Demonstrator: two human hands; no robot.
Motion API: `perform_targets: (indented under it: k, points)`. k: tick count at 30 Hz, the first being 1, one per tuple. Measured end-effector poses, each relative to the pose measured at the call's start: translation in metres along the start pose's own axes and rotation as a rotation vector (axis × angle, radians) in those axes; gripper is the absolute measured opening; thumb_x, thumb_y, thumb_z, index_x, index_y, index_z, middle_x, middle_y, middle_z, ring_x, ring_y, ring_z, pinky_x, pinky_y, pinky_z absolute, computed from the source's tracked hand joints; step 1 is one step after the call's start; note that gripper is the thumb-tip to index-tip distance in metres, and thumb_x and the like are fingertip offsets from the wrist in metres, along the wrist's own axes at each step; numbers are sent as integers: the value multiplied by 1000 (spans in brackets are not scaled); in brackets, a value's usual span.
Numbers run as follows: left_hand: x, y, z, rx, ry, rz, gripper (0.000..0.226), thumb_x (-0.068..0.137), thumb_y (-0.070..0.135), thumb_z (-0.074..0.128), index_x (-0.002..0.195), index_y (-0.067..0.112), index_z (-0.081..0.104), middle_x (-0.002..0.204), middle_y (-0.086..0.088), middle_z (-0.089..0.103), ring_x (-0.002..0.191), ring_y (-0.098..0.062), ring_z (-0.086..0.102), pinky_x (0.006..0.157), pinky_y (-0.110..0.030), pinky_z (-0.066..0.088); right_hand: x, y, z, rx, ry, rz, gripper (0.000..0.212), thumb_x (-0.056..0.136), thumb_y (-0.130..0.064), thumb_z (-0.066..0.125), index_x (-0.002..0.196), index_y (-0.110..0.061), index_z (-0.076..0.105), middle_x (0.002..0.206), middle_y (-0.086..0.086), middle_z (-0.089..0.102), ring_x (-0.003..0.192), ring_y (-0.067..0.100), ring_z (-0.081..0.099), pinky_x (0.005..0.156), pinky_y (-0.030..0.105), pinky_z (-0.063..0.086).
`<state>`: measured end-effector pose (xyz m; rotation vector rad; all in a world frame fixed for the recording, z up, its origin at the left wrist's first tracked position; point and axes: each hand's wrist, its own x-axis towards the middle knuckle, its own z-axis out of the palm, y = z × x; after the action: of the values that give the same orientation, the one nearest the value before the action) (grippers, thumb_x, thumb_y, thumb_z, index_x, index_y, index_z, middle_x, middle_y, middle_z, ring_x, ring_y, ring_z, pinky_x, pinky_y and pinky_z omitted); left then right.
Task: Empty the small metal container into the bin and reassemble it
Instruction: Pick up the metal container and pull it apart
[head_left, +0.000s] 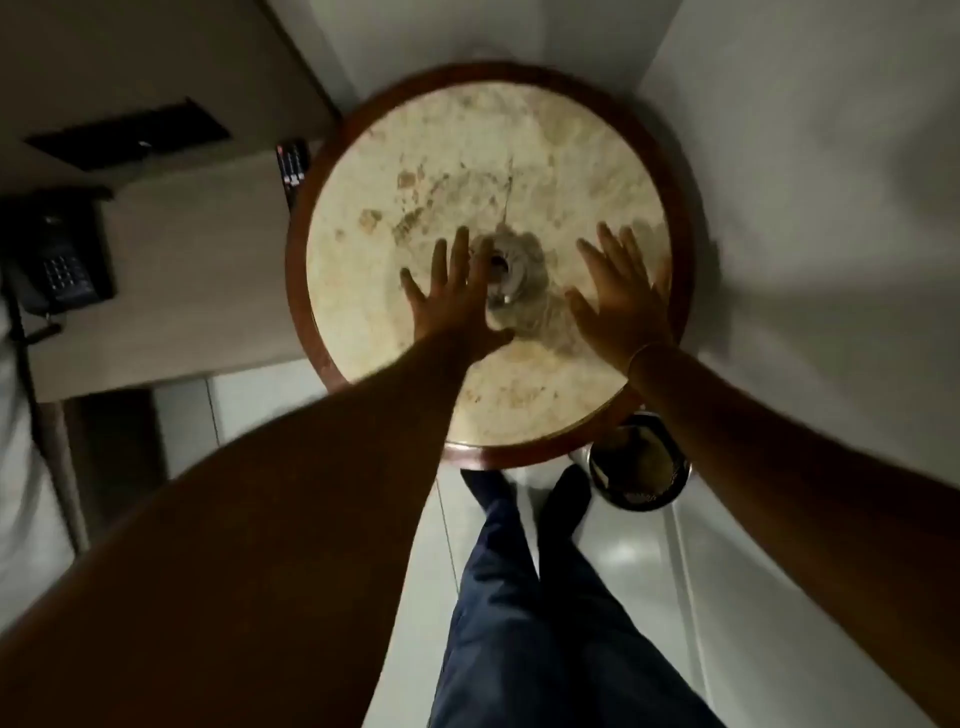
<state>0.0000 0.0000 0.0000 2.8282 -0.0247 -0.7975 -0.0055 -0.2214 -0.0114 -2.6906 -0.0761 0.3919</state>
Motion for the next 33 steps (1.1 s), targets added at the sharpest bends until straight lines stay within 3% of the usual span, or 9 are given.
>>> perform_targets:
  k: [4,8,13,16,19,22,25,28,33]
  points:
    - [44,15,4,-36,-59,-26,132,81,66,81,171,34,-9,181,-5,-23,167,-39,-15,122,-84,3,15,13,14,-70,-32,11,65,103,-54,42,161,-25,37,176,2,20,164,24,9,124,65,-1]
    - [62,18,21,84,-99,46,128,82,69,78,170,38,-9,181,-6,-19,167,-42,-7,118,-87,14,22,21,27,-26,-18,15,67,101,-55,40,161,-25,37,175,3,26,163,25,14,124,67,5]
    - [60,18,23,50,28,80,105,81,53,83,166,29,26,168,-13,30,149,-44,33,101,-68,54,24,17,37,195,62,90,62,102,-48,45,157,-20,44,166,10,43,158,31,30,125,62,20]
    - [55,19,23,-2,32,77,102,80,50,87,164,24,34,160,-15,39,141,-45,41,97,-61,58,21,6,39,450,65,181,53,102,-40,52,147,-13,56,150,13,59,143,28,50,116,44,41]
    - [41,27,25,-102,76,63,104,78,55,85,165,24,36,152,-14,46,135,-43,47,95,-53,58,13,-8,39,687,3,310,34,106,-31,52,128,-12,68,124,4,71,113,12,64,89,18,46]
    - [20,39,25,-181,152,131,103,78,59,83,164,23,39,150,-14,51,133,-41,51,94,-49,56,4,-15,40,834,46,386,27,109,-32,50,103,-15,70,90,-7,71,85,2,67,74,14,48]
    - [0,46,22,-182,138,228,107,75,54,88,165,23,39,153,-13,50,136,-40,51,99,-48,54,1,-22,39,1165,-21,622,37,108,-45,48,103,-18,74,101,4,80,95,19,77,82,30,59]
    - [-15,50,21,-167,101,323,106,76,56,86,165,23,40,156,-11,50,137,-38,51,100,-51,56,-11,-23,33,1596,-270,758,60,102,-66,43,124,-20,74,120,7,81,112,24,76,84,40,61]
    - [-37,50,12,-139,96,399,101,78,53,86,164,20,43,158,-14,50,139,-40,51,103,-53,55,-30,-20,21,1779,-500,783,77,95,-80,39,137,-23,68,135,11,74,123,29,70,89,46,61]
